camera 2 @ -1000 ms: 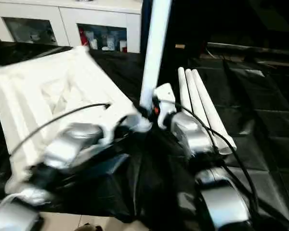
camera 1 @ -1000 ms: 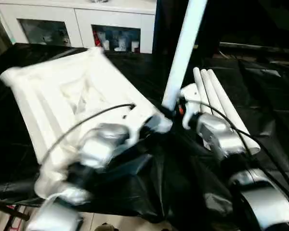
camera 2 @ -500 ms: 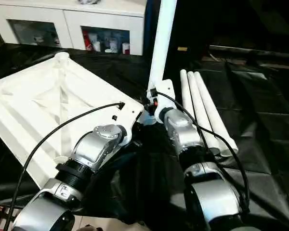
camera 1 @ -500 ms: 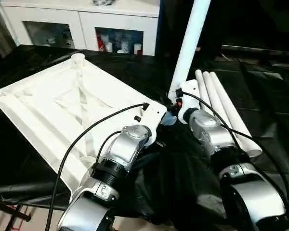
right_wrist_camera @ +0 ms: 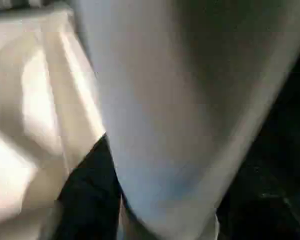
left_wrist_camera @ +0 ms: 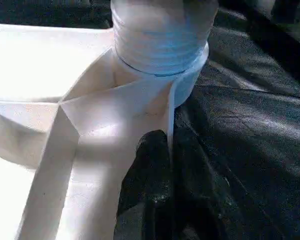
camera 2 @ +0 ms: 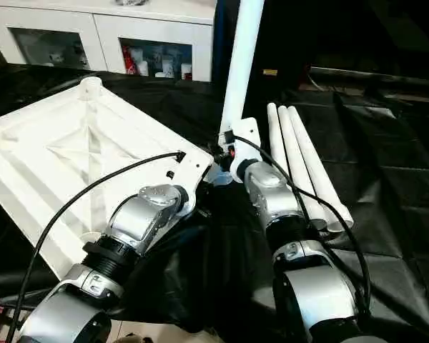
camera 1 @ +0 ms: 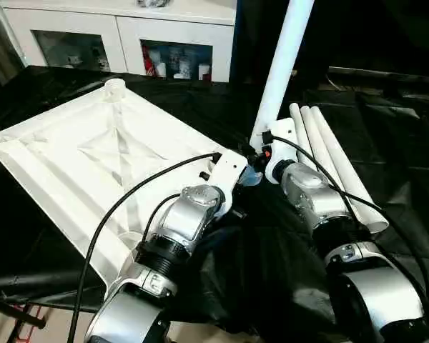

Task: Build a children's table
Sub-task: Insert table leg to table base

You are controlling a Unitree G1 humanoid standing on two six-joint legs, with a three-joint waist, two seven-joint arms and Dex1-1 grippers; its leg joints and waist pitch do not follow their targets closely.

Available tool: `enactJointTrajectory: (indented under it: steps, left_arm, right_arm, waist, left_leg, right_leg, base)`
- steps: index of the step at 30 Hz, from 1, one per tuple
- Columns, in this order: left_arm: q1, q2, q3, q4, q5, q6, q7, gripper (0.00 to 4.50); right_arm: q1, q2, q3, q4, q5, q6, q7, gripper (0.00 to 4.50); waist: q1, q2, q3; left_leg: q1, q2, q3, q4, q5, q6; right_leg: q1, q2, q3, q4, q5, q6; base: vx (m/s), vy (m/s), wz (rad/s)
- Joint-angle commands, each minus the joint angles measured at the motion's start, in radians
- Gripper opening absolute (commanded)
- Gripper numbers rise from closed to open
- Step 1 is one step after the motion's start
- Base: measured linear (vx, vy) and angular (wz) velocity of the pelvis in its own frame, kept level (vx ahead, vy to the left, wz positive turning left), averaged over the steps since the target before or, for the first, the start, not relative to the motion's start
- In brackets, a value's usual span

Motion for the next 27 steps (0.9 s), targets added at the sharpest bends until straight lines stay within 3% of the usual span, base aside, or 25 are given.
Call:
enactJointTrajectory:
  steps: [1, 6, 8, 10, 11, 12, 14, 16, 17, 19, 24, 27]
  left_arm:
    - [-0.021, 0.004, -0.025, -0.058, -0.013, -0.094, -0.048, 0.0]
    - [0.011, 0.051, -0.076, -0.122, -0.003, -0.125, -0.134, 0.0]
    - [0.018, 0.063, -0.086, -0.136, -0.003, -0.132, -0.157, 0.0]
    - [0.033, 0.095, -0.106, -0.17, -0.004, -0.133, -0.205, 0.0]
    - [0.041, 0.114, -0.114, -0.187, -0.007, -0.128, -0.231, 0.0]
    - [0.043, 0.123, -0.117, -0.194, -0.008, -0.127, -0.242, 0.0]
    - [0.051, 0.161, -0.127, -0.213, -0.015, -0.148, -0.295, 0.0]
    - [0.058, 0.207, -0.136, -0.231, -0.028, -0.182, -0.361, 0.0]
    - [0.058, 0.207, -0.136, -0.231, -0.028, -0.182, -0.361, 0.0]
    - [0.064, 0.247, -0.142, -0.246, -0.039, -0.199, -0.423, 0.0]
    - [0.093, 0.357, -0.169, -0.314, -0.083, -0.26, -0.617, 0.0]
    - [0.1, 0.379, -0.175, -0.327, -0.093, -0.271, -0.665, 0.0]
  right_arm:
    - [0.074, 0.041, 0.041, 0.087, 0.01, 0.092, 0.092, 2.81]
    - [0.087, 0.008, 0.027, 0.009, 0.026, 0.069, 0.16, 3.26]
    - [0.094, -0.004, 0.03, -0.015, 0.027, 0.062, 0.182, 3.51]
    - [0.116, -0.039, 0.045, -0.086, 0.028, 0.062, 0.239, 3.57]
    - [0.132, -0.061, 0.055, -0.132, 0.03, 0.063, 0.275, 3.58]
    - [0.14, -0.071, 0.059, -0.155, 0.03, 0.063, 0.293, 3.58]
    - [0.173, -0.113, 0.072, -0.245, 0.036, 0.057, 0.348, 3.58]
    - [0.215, -0.165, 0.089, -0.352, 0.051, 0.07, 0.424, 3.58]
    - [0.215, -0.165, 0.089, -0.352, 0.051, 0.07, 0.424, 3.58]
    - [0.253, -0.219, 0.11, -0.438, 0.058, 0.076, 0.501, 3.58]
    - [0.334, -0.351, 0.128, -0.646, 0.089, 0.114, 0.644, 3.58]
    - [0.347, -0.375, 0.128, -0.685, 0.091, 0.115, 0.663, 3.58]
  waist:
    - [0.005, 0.002, -0.029]
    - [0.015, 0.001, -0.037]
    - [0.017, 0.001, -0.041]
    - [0.028, -0.002, -0.052]
    - [0.037, -0.003, -0.064]
    - [0.038, -0.004, -0.069]
    - [0.04, -0.004, -0.07]
    - [0.052, -0.003, -0.075]
    - [0.05, -0.004, -0.076]
    - [0.052, 0.0, -0.071]
    - [0.059, 0.009, -0.061]
    - [0.058, 0.011, -0.058]
  left_leg:
    - [0.009, 0.065, -0.042, -0.084, -0.45, 0.021]
    - [-0.004, 0.07, -0.031, -0.082, -0.314, 0.055]
    - [-0.003, 0.069, -0.024, -0.077, -0.258, 0.067]
    - [-0.009, 0.065, -0.018, -0.062, -0.155, 0.095]
    - [-0.01, 0.063, -0.016, -0.049, -0.057, 0.121]
    - [-0.013, 0.062, -0.016, -0.043, -0.001, 0.139]
    - [-0.019, 0.052, -0.012, -0.027, 0.087, 0.199]
    - [-0.023, 0.053, -0.013, -0.014, 0.121, 0.238]
    - [-0.026, 0.055, -0.013, -0.011, 0.121, 0.241]
    - [-0.027, 0.059, -0.013, -0.011, 0.079, 0.234]
    - [-0.019, 0.073, -0.016, -0.023, -0.074, 0.157]
    - [-0.018, 0.072, -0.016, -0.028, -0.12, 0.119]
  right_leg:
    - [0.003, -0.113, 0.056, -0.115, -0.605, -0.06]
    - [0.02, -0.113, 0.061, -0.095, -0.436, -0.111]
    - [0.023, -0.109, 0.061, -0.085, -0.348, -0.144]
    - [0.036, -0.107, 0.06, -0.064, -0.189, -0.185]
    - [0.043, -0.102, 0.058, -0.04, -0.022, -0.207]
    - [0.046, -0.097, 0.056, -0.026, 0.079, -0.221]
    - [0.045, -0.09, 0.052, -0.009, 0.268, -0.249]
    - [0.043, -0.087, 0.051, 0.004, 0.365, -0.256]
    - [0.043, -0.086, 0.05, 0.01, 0.372, -0.261]
    - [0.038, -0.088, 0.047, 0.003, 0.298, -0.262]
    - [0.034, -0.094, 0.052, -0.02, -0.007, -0.241]
    - [0.028, -0.095, 0.056, -0.025, -0.088, -0.221]
  base:
    - [0.0, 0.0, 0.0]
    - [0.0, 0.0, 0.0]
    - [0.0, 0.0, 0.0]
    - [0.027, -0.014, 0.01]
    - [0.059, -0.027, 0.02]
    - [0.059, -0.027, 0.02]
    - [0.028, -0.011, 0.01]
    - [0.0, 0.0, 0.0]
    - [0.0, 0.0, 0.0]
    - [0.0, 0.0, 0.0]
    - [0.0, 0.0, 0.0]
    - [0.0, 0.0, 0.0]
